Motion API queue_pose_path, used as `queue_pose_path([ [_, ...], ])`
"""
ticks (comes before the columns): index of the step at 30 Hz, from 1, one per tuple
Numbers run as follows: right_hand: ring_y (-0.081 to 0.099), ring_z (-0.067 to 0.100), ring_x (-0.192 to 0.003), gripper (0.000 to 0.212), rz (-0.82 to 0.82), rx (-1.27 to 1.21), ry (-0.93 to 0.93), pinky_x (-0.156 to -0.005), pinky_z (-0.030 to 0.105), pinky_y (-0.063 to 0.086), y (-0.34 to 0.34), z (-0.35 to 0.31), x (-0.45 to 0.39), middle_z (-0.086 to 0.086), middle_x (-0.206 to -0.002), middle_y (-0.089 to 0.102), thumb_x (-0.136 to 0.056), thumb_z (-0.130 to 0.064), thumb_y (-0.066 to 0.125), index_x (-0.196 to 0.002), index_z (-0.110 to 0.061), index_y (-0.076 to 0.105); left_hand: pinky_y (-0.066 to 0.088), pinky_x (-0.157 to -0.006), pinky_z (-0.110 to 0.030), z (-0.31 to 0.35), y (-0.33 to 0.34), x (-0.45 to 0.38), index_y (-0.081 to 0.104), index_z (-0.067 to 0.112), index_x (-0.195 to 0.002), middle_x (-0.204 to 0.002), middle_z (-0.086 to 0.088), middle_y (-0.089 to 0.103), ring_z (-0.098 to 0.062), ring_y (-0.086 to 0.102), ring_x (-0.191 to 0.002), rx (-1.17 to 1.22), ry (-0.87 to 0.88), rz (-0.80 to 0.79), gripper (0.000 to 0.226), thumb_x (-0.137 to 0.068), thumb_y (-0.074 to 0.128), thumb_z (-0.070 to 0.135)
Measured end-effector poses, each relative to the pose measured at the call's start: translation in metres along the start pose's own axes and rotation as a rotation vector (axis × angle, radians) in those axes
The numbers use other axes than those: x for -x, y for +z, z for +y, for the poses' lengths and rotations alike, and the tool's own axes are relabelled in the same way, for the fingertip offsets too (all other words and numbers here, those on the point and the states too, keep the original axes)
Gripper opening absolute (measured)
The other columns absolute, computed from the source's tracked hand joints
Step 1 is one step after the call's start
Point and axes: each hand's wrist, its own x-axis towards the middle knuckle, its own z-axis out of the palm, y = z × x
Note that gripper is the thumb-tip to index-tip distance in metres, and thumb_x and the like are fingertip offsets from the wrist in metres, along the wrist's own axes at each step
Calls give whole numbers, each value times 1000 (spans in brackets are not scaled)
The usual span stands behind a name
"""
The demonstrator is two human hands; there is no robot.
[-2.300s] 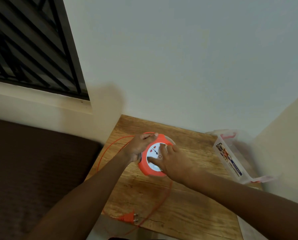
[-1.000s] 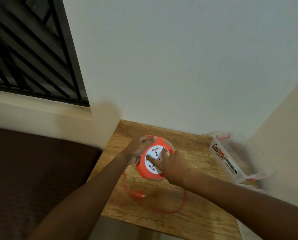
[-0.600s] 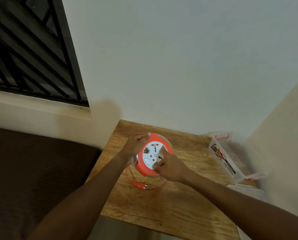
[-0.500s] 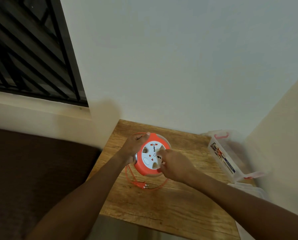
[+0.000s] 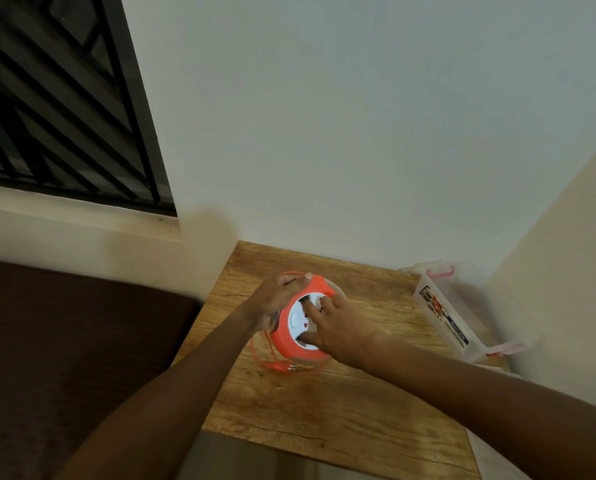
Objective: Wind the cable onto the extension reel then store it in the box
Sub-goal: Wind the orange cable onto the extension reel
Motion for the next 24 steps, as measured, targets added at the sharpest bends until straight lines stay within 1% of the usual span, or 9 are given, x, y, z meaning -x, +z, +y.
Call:
queue_pose_path([
  [5, 58, 37, -119, 86, 56, -166, 153, -108, 52, 35, 3, 1, -7, 18, -132, 59, -89, -38, 70, -154, -32, 15, 64, -64, -36, -4, -2, 1, 78, 17, -106, -99, -12, 82, -31, 80, -83, 23, -8, 46, 32, -98, 67, 46],
  [8, 67, 32, -105, 84, 98, -411, 298, -86, 45, 54, 6, -3, -10, 13, -128, 64, -88, -41, 68, -154, -29, 17, 64, -65, -37, -3, 0, -1, 78, 17, -109, -100, -12, 82, -30, 81, -84, 15, 18, 88, 32, -98, 67, 45],
  [10, 67, 28, -103, 72, 88, -802, 468, -79, 40, 57, 1, -2, -10, 8, -128, 65, -91, -41, 61, -152, -26, 24, 63, -63, -36, -3, 2, -2, 76, 7, -99, -92, -19, 79, -29, 76, -74, 64, 51, 130, 34, -98, 68, 39],
  [12, 69, 20, -97, 59, 18, -1429, 622, -77, 38, 60, -4, 3, -13, 3, -121, 67, -91, -32, 61, -144, -19, 38, 55, -60, -32, -5, 3, -2, 67, -1, -87, -75, -18, 67, -25, 66, -65, 117, 100, 160, 36, -100, 68, 33],
  [14, 75, 16, -81, 54, -46, -1928, 698, -71, 38, 63, -7, 3, -13, 3, -111, 68, -89, -20, 67, -138, -17, 44, 55, -57, -30, -5, 3, -2, 71, 2, -92, -76, -11, 70, -22, 69, -66, 163, 98, 153, 30, -101, 66, 30],
  [15, 76, 19, -77, 58, -64, -2019, 701, -69, 39, 63, -8, 2, -12, 4, -110, 68, -88, -16, 68, -139, -18, 42, 58, -57, -30, -5, 3, -1, 75, 5, -96, -79, -9, 75, -21, 73, -69, 173, 78, 147, 28, -101, 66, 31],
  [18, 75, 22, -76, 75, -25, -1840, 667, -63, 34, 62, -5, -3, -10, 1, -107, 66, -84, -15, 70, -147, -18, 28, 61, -58, -31, -4, 3, -3, 78, 8, -105, -83, -6, 79, -18, 76, -70, 181, 37, 150, 30, -100, 68, 36],
  [21, 66, 15, -83, 70, 118, -1387, 648, -64, 32, 60, 2, -3, -6, 0, -112, 66, -82, -24, 68, -143, -15, 35, 65, -64, -35, -3, 1, -5, 76, 7, -111, -90, -11, 78, -21, 76, -73, 192, 11, 166, 35, -99, 68, 38],
  [24, 68, 25, -100, 60, 217, -856, 467, -71, 37, 61, 9, 3, 1, 8, -128, 63, -85, -30, 69, -140, -18, 47, 66, -62, -36, -1, -3, -5, 76, 11, -110, -95, -17, 79, -27, 78, -74, 156, -13, 141, 33, -100, 66, 41],
])
